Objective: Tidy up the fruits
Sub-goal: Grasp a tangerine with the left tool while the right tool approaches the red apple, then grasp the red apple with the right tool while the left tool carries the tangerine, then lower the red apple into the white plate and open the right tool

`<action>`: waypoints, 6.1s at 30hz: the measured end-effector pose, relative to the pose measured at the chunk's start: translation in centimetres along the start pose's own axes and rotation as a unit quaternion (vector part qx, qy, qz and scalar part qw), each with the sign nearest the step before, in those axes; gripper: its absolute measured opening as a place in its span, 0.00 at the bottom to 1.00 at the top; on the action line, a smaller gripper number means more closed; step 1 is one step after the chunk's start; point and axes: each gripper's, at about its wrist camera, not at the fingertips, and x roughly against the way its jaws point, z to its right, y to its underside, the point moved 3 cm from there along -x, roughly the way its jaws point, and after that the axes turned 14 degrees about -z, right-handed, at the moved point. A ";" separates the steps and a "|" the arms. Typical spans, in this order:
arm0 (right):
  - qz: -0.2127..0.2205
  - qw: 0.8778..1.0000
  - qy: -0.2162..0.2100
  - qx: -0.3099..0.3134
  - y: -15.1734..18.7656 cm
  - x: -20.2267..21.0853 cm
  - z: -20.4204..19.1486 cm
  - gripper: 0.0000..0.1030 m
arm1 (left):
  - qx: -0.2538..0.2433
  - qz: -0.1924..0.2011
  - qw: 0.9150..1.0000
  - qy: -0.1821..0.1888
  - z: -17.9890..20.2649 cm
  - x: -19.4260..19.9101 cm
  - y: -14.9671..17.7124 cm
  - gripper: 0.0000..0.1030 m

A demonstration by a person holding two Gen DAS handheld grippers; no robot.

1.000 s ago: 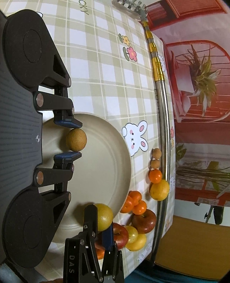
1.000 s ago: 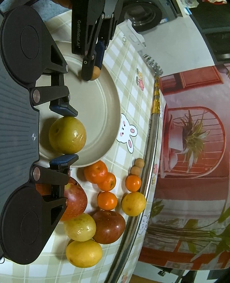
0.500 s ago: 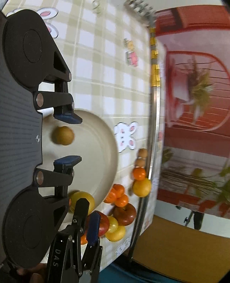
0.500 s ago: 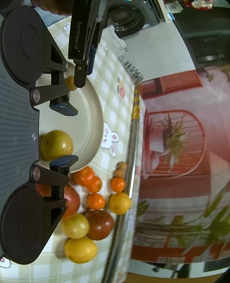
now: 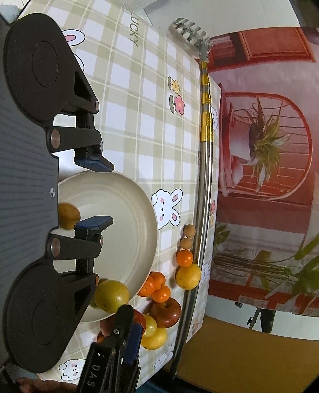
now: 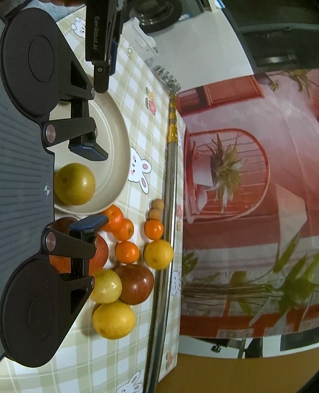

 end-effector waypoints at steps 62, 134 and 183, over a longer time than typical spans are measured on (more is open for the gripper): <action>0.076 0.986 0.097 -0.116 -0.8 3.7 10.3 0.48 | -0.059 -0.051 0.991 0.110 5.0 -0.4 -8.3 0.40; -0.178 0.912 0.075 0.362 -1.1 -3.5 0.2 0.64 | 0.021 -0.023 0.990 0.135 0.1 0.7 -3.6 0.37; -0.073 0.984 -0.080 0.139 -6.8 -5.2 -0.6 0.64 | 0.021 -0.053 0.995 0.083 -1.4 -2.3 -1.7 0.37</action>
